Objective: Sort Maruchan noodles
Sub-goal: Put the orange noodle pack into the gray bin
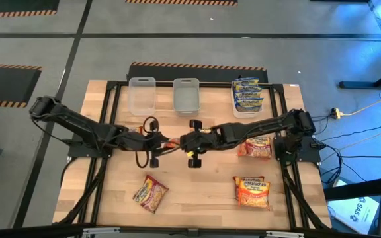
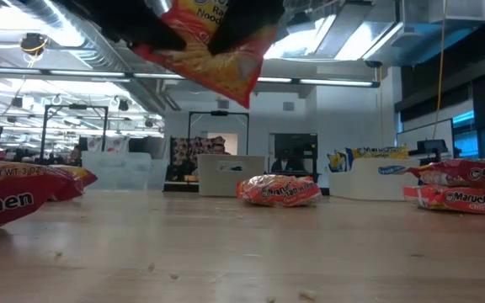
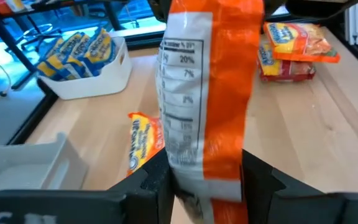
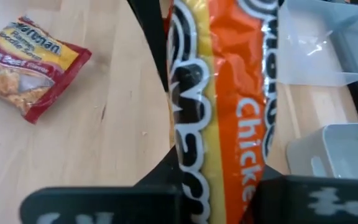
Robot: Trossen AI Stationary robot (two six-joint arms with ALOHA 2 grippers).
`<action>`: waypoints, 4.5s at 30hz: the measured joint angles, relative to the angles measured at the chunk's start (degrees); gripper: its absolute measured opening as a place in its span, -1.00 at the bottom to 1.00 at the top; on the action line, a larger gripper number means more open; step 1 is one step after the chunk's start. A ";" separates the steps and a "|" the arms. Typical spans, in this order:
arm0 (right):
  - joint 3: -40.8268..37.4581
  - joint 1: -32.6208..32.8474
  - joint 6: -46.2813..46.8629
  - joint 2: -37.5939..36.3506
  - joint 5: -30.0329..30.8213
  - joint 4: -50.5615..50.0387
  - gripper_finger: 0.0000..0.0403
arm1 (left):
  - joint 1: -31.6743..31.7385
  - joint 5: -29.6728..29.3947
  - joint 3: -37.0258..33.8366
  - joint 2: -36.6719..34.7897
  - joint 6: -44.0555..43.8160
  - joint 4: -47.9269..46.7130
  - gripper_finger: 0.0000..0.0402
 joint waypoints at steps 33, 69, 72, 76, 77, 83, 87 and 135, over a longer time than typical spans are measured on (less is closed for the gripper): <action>-0.22 -16.83 -10.16 -2.68 -0.23 0.74 -0.84 | -0.04 -9.07 -0.14 -10.26 -13.25 -19.48 -0.15; -0.22 -43.17 -23.61 12.28 -22.42 20.68 -0.84 | 0.17 -10.23 -0.19 -4.09 -11.13 -18.34 -0.15; -0.49 -43.05 -24.65 13.20 -20.78 18.94 -0.84 | 0.17 -10.23 -0.19 -4.09 -11.13 -18.30 -0.15; 1.57 -42.53 -25.46 13.34 -20.21 19.37 -0.84 | 0.20 -10.23 -0.19 -4.09 -11.13 -18.29 -0.15; 2.34 -42.36 -25.84 13.33 -19.76 19.06 -0.84 | 0.21 -10.23 -0.19 -4.09 -11.12 -18.32 -0.15; 11.23 -42.26 -26.41 14.50 -16.80 8.78 -0.84 | 0.22 -11.16 -0.19 -4.09 -10.27 -18.15 -0.15; 17.39 -42.42 -26.34 17.95 -16.24 1.75 -0.84 | 0.22 -11.69 -0.19 -4.07 -10.12 -18.03 -0.15; 18.65 -42.99 -26.14 27.26 -14.78 -2.70 -0.63 | 0.22 -11.52 -0.19 -4.05 -8.61 -15.73 -0.15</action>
